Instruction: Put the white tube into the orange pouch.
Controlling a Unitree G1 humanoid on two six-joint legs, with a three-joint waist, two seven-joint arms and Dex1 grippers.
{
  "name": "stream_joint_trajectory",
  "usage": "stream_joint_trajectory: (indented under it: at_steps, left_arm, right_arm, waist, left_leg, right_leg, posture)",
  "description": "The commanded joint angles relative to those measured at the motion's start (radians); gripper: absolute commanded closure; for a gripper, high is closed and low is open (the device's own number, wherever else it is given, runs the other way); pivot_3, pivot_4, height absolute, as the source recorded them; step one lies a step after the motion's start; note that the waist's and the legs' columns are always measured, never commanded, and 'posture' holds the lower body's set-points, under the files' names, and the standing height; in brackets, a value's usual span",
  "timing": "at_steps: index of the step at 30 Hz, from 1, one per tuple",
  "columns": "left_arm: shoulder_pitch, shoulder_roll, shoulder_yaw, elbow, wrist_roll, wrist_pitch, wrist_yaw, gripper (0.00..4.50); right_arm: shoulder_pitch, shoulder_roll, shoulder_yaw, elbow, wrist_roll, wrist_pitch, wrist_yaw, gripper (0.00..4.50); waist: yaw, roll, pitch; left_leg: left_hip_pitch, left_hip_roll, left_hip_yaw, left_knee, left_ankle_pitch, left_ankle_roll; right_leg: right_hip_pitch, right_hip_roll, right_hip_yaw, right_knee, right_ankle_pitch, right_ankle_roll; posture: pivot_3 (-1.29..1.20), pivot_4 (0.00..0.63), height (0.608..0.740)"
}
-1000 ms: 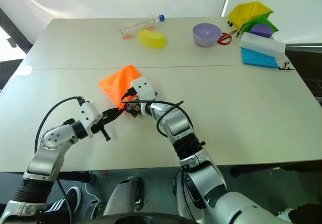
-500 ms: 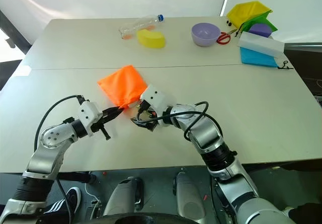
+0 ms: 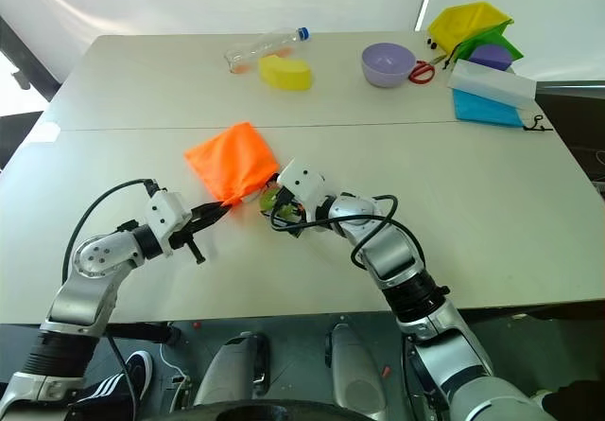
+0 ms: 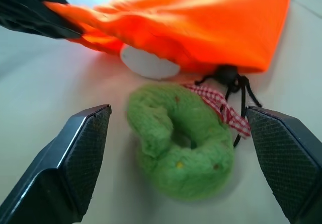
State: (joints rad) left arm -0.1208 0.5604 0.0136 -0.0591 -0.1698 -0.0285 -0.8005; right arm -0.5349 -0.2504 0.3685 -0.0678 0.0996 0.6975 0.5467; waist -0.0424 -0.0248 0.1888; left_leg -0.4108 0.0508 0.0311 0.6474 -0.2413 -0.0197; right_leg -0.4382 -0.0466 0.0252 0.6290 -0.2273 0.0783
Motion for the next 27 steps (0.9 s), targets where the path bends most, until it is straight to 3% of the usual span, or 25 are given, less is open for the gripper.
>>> stream_joint_trajectory:
  at_steps: [1,5,6,8,11,19,22,24,27]
  left_arm:
    - [-0.002,0.008,0.013,-0.017,-0.008,-0.018,0.001,4.50]
    - [0.001,0.012,0.018,-0.022,-0.009,-0.017,0.001,4.50]
    - [0.002,0.013,0.019,-0.022,-0.010,-0.017,0.001,4.50]
    - [0.005,0.013,0.019,-0.021,-0.009,-0.019,0.002,4.50]
    - [0.007,0.013,0.018,-0.023,-0.008,-0.020,0.003,4.50]
    - [0.001,0.008,0.011,-0.021,-0.006,-0.021,0.004,4.50]
    - [0.000,0.006,0.009,-0.026,-0.006,-0.018,0.005,4.50]
    - [0.001,0.007,0.009,-0.028,-0.007,-0.016,0.005,4.50]
    - [0.017,0.022,0.019,-0.030,-0.010,-0.020,-0.006,4.50]
  right_arm:
    - [-0.018,0.008,-0.018,0.019,-0.017,0.008,-0.020,0.06]
    - [-0.013,0.017,-0.051,0.027,-0.001,0.029,-0.029,0.06]
    - [-0.011,0.015,-0.057,0.027,0.001,0.028,-0.029,0.29]
    - [-0.004,0.018,-0.073,0.022,0.008,0.036,-0.031,0.98]
    - [0.012,0.024,-0.097,-0.014,0.041,0.071,-0.017,2.46]
    - [0.018,0.035,-0.099,-0.042,0.059,0.093,-0.021,2.46]
    - [0.016,0.046,-0.124,-0.028,0.065,0.080,-0.032,3.33]
    - [0.023,0.040,-0.131,-0.032,0.066,0.081,-0.035,4.35]
    - [0.044,0.023,-0.143,-0.063,0.080,0.070,-0.020,4.43]
  waist:
    - [0.000,0.000,0.000]
    - [0.000,0.000,0.000]
    - [0.000,0.000,0.000]
    - [0.000,0.000,0.000]
    - [0.000,0.000,0.000]
    - [-0.001,0.000,0.000]
    - [0.000,0.000,0.000]
    - [0.000,0.000,0.000]
    - [0.000,0.000,0.000]
  left_leg:
    - [0.000,0.000,0.000,0.000,0.000,0.000]
    - [0.000,0.000,0.000,0.000,0.000,0.000]
    - [0.000,0.000,0.000,0.000,0.000,0.000]
    - [0.000,0.000,0.000,0.000,0.000,0.000]
    - [0.000,0.000,0.000,0.000,0.000,0.000]
    - [0.000,0.000,0.000,0.000,0.000,0.000]
    - [0.000,0.000,0.000,0.000,0.000,0.000]
    - [0.000,0.000,0.000,0.000,0.000,0.000]
    - [0.000,0.000,0.000,0.000,0.000,0.000]
  right_leg:
    - [0.000,0.000,0.000,0.000,0.000,0.000]
    - [0.000,0.000,0.000,0.000,0.000,0.000]
    - [0.000,0.000,0.000,0.000,0.000,0.000]
    - [0.000,0.000,0.000,0.000,0.000,0.000]
    - [0.000,0.000,0.000,0.000,0.000,0.000]
    - [0.000,0.000,0.000,0.000,0.000,0.000]
    - [0.000,0.000,0.000,0.000,0.000,0.000]
    - [0.000,0.000,0.000,0.000,0.000,0.000]
    - [0.000,0.000,0.000,0.000,0.000,0.000]
  posture:
    - [0.00,0.150,0.740]
    - [0.00,0.150,0.740]
    - [0.00,0.150,0.740]
    - [0.00,0.150,0.740]
    - [0.00,0.150,0.740]
    - [0.00,0.150,0.740]
    - [0.00,0.150,0.740]
    - [0.00,0.150,0.740]
    - [0.00,0.150,0.740]
